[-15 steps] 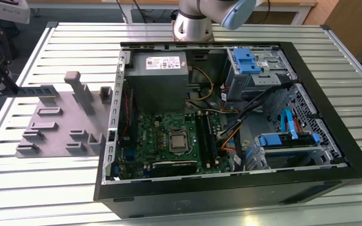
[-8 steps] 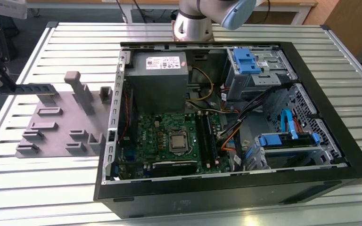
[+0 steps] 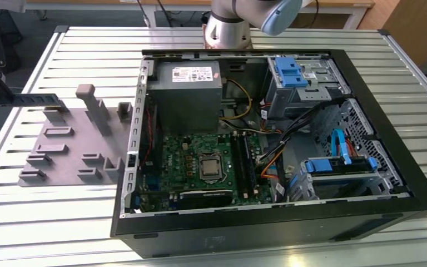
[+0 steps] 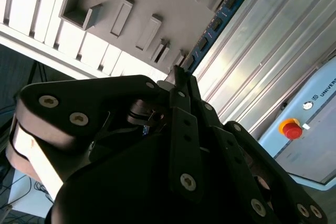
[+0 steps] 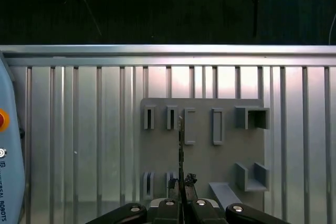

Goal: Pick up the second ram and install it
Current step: 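Pick up the second ram and move it above second insertion slot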

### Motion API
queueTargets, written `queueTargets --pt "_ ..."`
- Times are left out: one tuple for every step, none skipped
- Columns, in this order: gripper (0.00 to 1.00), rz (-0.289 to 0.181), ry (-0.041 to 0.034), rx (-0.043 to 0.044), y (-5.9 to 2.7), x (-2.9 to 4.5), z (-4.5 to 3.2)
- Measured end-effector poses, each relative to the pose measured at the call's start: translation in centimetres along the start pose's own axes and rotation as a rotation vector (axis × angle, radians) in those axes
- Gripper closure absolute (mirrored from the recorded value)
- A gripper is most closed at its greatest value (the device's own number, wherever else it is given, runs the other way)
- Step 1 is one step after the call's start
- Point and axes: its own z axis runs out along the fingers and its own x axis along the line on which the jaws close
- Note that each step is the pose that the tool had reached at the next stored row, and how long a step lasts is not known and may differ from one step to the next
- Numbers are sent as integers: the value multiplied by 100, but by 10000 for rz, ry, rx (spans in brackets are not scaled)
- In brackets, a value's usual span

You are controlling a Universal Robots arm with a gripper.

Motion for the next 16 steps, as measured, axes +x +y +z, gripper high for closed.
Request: queueTargets --pt "86 0 0 1 0 -1 -19" --pt "86 0 -1 1 0 -1 -38" --pt "86 0 -1 2 1 -1 -56" --pt "86 0 -1 1 1 -2 -75" --pt "86 0 -1 1 1 -2 -95" --pt "86 0 0 0 1 -3 -114" --pt "86 0 0 1 1 -3 -132" --pt "86 0 0 1 2 -4 -153" --pt "86 0 -1 2 2 -4 -173" --pt "86 0 -1 2 2 -5 -192" --pt "86 0 -1 1 2 -5 -210" --pt "86 0 0 0 2 -6 -228" --pt "86 0 0 1 2 -6 -244" --pt "86 0 -1 1 3 -6 -257" --pt "86 0 -1 1 3 -6 -264" --pt "86 0 -2 3 3 -6 -264"
